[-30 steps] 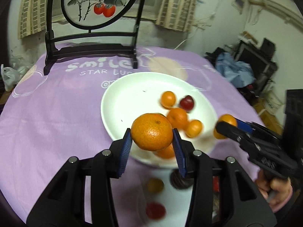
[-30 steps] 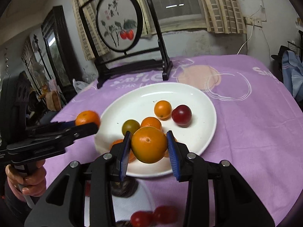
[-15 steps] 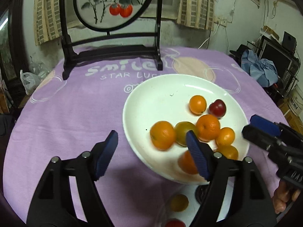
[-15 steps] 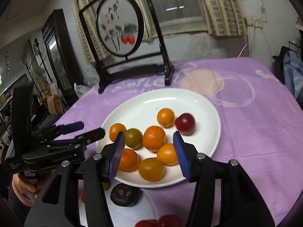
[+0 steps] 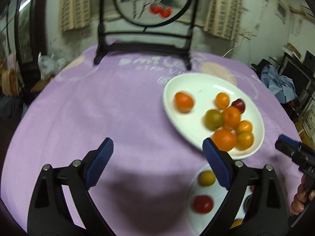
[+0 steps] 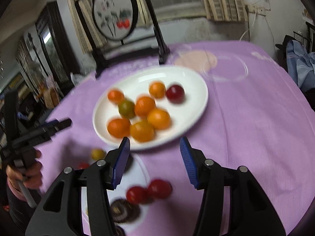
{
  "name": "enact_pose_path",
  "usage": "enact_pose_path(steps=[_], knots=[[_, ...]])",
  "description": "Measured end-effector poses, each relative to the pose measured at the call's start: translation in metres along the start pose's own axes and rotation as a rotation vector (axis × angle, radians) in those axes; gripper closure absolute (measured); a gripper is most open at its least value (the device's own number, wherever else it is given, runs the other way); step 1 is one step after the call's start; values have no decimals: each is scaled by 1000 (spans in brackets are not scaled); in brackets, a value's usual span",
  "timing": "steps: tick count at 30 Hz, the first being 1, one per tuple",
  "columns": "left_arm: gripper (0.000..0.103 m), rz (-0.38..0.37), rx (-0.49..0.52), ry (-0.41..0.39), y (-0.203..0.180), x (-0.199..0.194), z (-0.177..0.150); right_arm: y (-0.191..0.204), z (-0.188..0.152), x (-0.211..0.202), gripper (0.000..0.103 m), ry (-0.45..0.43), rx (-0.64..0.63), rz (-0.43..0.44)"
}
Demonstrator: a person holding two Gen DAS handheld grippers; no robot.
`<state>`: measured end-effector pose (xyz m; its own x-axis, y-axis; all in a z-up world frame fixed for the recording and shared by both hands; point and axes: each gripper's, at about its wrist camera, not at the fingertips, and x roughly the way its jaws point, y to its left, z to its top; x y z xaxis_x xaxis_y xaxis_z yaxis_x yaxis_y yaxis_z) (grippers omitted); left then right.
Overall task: Organize fruits
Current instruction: 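Grasp a red tomato with the right tool while the left tool grasps a red tomato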
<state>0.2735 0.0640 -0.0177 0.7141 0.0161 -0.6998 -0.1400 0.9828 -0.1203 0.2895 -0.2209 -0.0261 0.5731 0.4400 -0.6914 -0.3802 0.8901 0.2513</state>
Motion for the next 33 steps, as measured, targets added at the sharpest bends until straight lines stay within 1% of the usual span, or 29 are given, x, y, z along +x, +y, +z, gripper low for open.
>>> enact_pose_path(steps=[2, 4, 7, 12, 16, 18, 22, 23, 26, 28, 33], knots=[[9, -2, -16, 17, 6, 1, -4, 2, -9, 3, 50, 33, -10, -12], [9, 19, -13, 13, 9, -1, -7, 3, -16, 3, 50, 49, -14, 7], [9, 18, -2, 8, 8, -4, -10, 4, -24, -1, 52, 53, -20, 21], [9, 24, 24, 8, 4, -5, -11, -11, -32, -9, 57, 60, 23, 13], [9, 20, 23, 14, 2, -4, -10, -22, -40, -8, 59, 94, 54, -6], [9, 19, 25, 13, 2, -4, -11, -22, -44, -6, 61, 110, 57, 10], [9, 18, 30, 16, 0, -5, -10, -17, -46, -2, 61, 131, 39, 32], [9, 14, 32, 16, 0, -5, -10, -15, -47, -1, 62, 136, 36, 49], [9, 13, 37, 10, -1, -7, -10, -12, -42, 3, 62, 131, 35, 60], [9, 16, 37, 5, 0, -9, -10, -13, -39, 7, 62, 138, 48, 83], [9, 9, 10, 6, 7, -11, -8, -27, -33, 24, 63, 194, 186, 244]])
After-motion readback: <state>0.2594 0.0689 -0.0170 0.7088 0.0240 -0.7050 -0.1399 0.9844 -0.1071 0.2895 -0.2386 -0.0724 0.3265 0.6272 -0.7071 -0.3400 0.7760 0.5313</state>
